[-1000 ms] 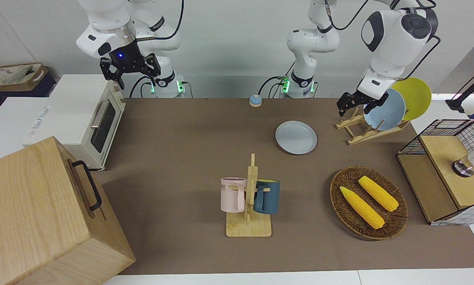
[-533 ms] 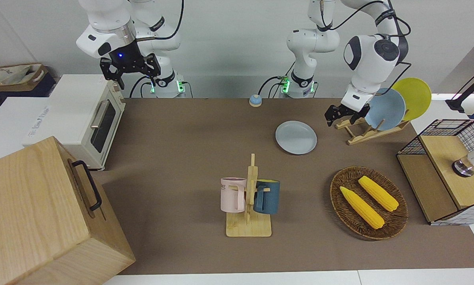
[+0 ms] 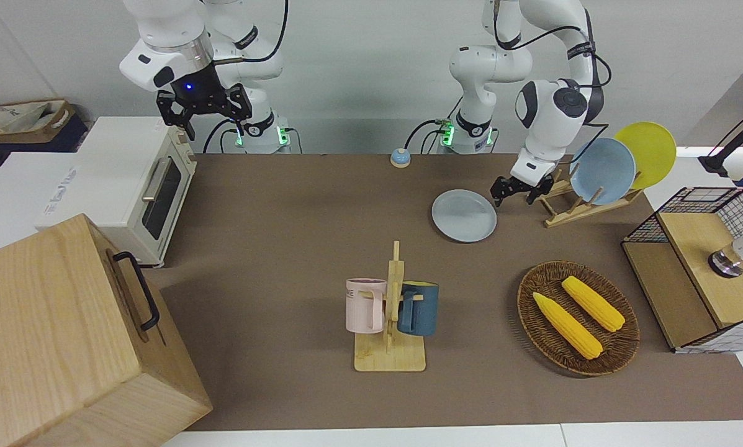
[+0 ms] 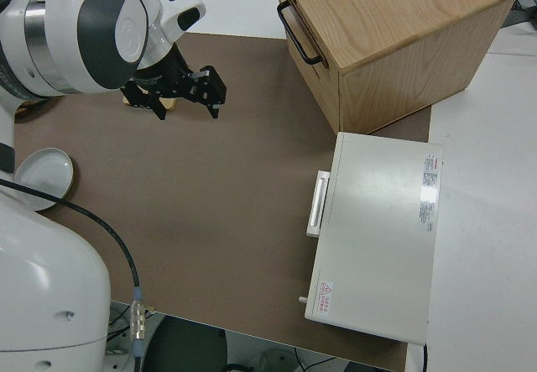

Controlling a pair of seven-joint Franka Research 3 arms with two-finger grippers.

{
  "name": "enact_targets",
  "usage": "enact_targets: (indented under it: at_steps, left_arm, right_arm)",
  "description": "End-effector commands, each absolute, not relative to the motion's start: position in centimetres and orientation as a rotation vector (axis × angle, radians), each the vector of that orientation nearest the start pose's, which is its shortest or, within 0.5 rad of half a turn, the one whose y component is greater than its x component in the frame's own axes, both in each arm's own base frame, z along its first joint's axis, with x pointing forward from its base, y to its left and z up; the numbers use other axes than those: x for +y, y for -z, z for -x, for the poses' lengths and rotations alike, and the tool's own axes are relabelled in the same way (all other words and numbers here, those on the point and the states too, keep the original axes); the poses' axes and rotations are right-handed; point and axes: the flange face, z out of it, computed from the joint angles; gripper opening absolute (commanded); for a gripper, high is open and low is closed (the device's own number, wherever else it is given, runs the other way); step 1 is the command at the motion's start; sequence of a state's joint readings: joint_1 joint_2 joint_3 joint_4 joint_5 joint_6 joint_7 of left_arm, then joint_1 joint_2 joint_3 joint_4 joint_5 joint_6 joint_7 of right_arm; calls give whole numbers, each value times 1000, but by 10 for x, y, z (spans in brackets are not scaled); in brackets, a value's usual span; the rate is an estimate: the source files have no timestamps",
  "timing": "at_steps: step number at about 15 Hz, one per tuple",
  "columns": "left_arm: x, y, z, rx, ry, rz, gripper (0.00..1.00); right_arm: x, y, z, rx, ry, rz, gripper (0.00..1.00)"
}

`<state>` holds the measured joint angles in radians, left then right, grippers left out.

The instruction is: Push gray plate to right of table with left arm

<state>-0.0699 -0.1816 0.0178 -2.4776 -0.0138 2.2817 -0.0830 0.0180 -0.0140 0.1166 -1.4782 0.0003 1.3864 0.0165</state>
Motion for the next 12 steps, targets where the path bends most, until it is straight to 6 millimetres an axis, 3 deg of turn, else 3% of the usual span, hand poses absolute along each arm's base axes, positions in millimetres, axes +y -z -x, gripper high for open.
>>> enact_targets:
  at_steps: [1, 8, 9, 10, 11, 12]
  left_arm:
    - [-26, -341, -438, -86, -8, 3165, 993]
    - [-37, -299, -438, -119, -22, 3173, 989]
    - [-40, -298, -438, -124, -20, 3172, 931]
    - [-40, -298, -438, -134, -20, 3171, 788]
    - [-40, -299, -438, -146, -23, 3171, 618]
    - [-40, -300, -437, -162, -23, 3170, 362]
  right_arm:
    - [69, -664, -523, -158, -126, 3138, 983]
    - [69, -664, -523, -158, -126, 3138, 983]
    - [69, -664, -523, -158, -126, 3138, 983]
    - [69, -664, -523, -158, -126, 3138, 983]
    - [69, -664, -523, -158, -126, 3138, 983]
    - [69, -664, -523, -158, -126, 3138, 983]
